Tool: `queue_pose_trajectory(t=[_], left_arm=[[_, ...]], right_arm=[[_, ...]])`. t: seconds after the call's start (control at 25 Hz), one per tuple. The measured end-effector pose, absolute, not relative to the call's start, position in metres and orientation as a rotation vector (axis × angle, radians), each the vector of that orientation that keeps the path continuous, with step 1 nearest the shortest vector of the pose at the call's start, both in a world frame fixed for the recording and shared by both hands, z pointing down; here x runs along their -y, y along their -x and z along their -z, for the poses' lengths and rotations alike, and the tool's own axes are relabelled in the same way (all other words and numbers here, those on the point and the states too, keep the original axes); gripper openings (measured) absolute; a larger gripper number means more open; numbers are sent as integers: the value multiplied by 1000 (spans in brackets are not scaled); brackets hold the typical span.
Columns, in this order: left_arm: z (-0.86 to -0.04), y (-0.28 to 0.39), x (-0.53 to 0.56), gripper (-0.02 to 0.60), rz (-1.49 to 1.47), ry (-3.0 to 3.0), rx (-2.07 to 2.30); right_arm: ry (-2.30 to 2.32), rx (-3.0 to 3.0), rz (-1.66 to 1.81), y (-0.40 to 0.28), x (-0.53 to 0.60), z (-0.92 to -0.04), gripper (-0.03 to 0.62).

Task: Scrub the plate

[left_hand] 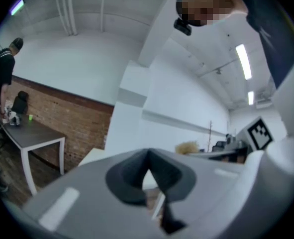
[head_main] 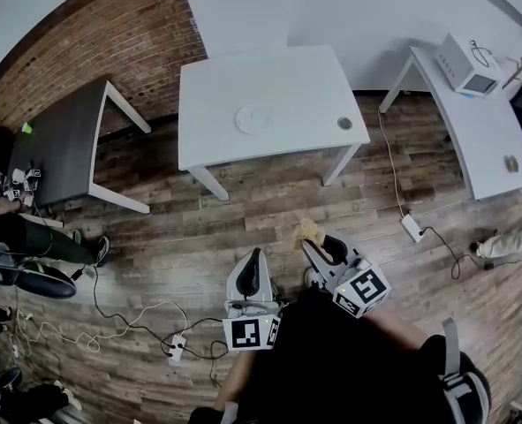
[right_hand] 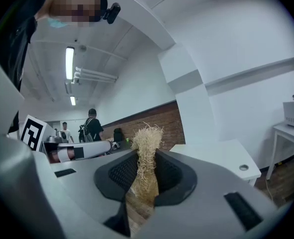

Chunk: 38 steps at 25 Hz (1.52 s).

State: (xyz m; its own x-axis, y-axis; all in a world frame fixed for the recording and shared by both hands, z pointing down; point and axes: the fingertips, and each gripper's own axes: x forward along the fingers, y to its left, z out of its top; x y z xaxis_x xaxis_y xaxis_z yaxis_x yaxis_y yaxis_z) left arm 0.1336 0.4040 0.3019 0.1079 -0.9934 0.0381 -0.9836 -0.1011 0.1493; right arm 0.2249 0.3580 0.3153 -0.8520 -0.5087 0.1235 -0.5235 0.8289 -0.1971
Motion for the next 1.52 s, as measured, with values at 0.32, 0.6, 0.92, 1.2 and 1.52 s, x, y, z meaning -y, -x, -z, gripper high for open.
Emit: queue_pose_trajectory(t=[0.32,0.6,0.92,1.2,1.52], left_arm=[[-304,-104,-416,3,120,-2228,2000],[-307,-69,-426,3,130,-2243,1968],[-314,-54,-414,3,130,-2244,1936],[-315,-45,-367,3,98,-2232,1950],[-309,-47,-299,3,80,-2199,2009]], right_arm=[[-855,2935,-360,-200,-368,-314,80],[-912,2888,-341,-174,-378,-320,80],[-920,2866,-340,-157,-371,-326,80],[-872,2886,-351,-143,-323,-329,80],[-780,2913,-340,-138,-251,-329,80]])
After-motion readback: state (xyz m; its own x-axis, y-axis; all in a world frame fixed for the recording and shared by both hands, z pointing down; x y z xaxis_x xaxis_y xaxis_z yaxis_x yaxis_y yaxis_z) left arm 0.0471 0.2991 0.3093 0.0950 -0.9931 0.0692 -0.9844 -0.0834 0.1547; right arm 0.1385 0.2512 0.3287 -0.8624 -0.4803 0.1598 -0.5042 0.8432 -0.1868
